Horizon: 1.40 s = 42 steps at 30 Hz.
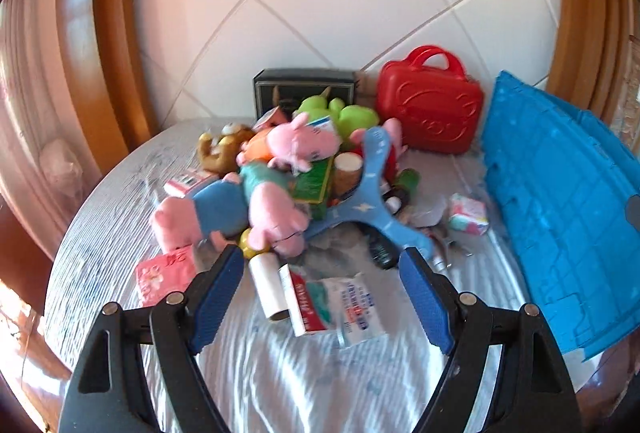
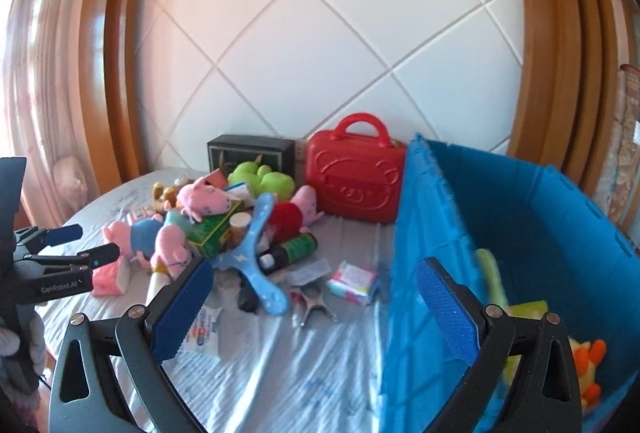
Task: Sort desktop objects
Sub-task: 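Withdraw both grippers from the crate back toward the pile, then grasp the Tylenol box with the left gripper while the right grasps the white alcohol wipes packet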
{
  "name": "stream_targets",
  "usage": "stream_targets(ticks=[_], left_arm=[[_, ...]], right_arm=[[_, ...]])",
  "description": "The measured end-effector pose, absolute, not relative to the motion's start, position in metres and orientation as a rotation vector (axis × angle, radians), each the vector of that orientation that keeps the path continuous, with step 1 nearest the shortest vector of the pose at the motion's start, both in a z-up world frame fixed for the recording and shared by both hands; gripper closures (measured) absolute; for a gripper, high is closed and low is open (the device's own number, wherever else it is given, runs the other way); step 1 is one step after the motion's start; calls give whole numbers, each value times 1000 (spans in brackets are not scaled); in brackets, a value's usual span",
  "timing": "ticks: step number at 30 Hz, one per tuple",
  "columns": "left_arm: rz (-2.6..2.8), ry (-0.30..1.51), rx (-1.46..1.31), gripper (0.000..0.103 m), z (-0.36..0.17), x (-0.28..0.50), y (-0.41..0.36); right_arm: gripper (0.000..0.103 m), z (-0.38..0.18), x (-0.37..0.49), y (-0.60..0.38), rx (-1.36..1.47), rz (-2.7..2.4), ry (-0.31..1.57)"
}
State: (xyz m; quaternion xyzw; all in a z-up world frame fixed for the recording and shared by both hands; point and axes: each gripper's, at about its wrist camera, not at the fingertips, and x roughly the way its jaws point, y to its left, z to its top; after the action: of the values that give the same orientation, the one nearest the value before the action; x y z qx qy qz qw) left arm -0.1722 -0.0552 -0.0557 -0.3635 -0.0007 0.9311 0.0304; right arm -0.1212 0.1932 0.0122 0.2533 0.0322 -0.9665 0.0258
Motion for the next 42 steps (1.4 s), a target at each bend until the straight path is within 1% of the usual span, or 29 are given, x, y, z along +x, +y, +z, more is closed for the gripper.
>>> stream_targets(ticks=[4,10,16,19,21,23,24,25,27,29,31,33,35,36,37,39,41,42], left_arm=[[2810,-27,-1316,23,-108,-198,-100],[2651,-39,-1522,23,-180,-225,-132],[2545,-65,-1578,23,-215,-239,-133],[2522,-71,-1587,23,-225,-245,-129],[2516,-79,-1600,23,-229,-249,-125],[2508,-98,-1609,23,-232,-253,-119],[2499,-102,-1609,23,-232,-255,-114],[2493,-97,-1606,23,-232,-257,-108],[2485,-84,-1595,23,-231,-261,-94],[2462,-81,-1595,23,-233,-268,-77],[2443,-75,-1605,23,-236,-275,-59],[2464,-29,-1590,23,-237,-281,-40],[2446,-24,-1608,23,-240,-287,-24],[2416,-39,-1628,23,-244,-291,-16],[2395,-48,-1654,23,-250,-294,-10],[2383,-27,-1705,24,-264,-297,-2],[2396,-2,-1739,30,-278,-296,-4],[2399,-35,-1732,31,-280,-293,-10]], right_arm=[[0,-32,-162,151,974,-2899,77],[0,-112,-203,97,1291,-2763,62],[0,-195,-239,60,1559,-2638,53],[0,-222,-253,51,1613,-2549,-4],[1,-237,-261,42,1627,-2494,-7],[10,-253,-271,35,1670,-2453,56],[20,-261,-275,35,1696,-2442,89],[26,-267,-278,38,1725,-2444,115],[29,-275,-282,55,1779,-2462,117],[29,-277,-285,79,1803,-2466,53],[29,-275,-287,101,1824,-2498,53],[28,-275,-288,118,1836,-2495,39],[24,-275,-288,130,1841,-2494,48],[18,-275,-289,134,1842,-2487,50],[15,-276,-288,139,1843,-2486,55],[13,-279,-288,147,1853,-2478,60],[12,-282,-287,156,1864,-2463,46],[12,-281,-286,160,1858,-2461,42]])
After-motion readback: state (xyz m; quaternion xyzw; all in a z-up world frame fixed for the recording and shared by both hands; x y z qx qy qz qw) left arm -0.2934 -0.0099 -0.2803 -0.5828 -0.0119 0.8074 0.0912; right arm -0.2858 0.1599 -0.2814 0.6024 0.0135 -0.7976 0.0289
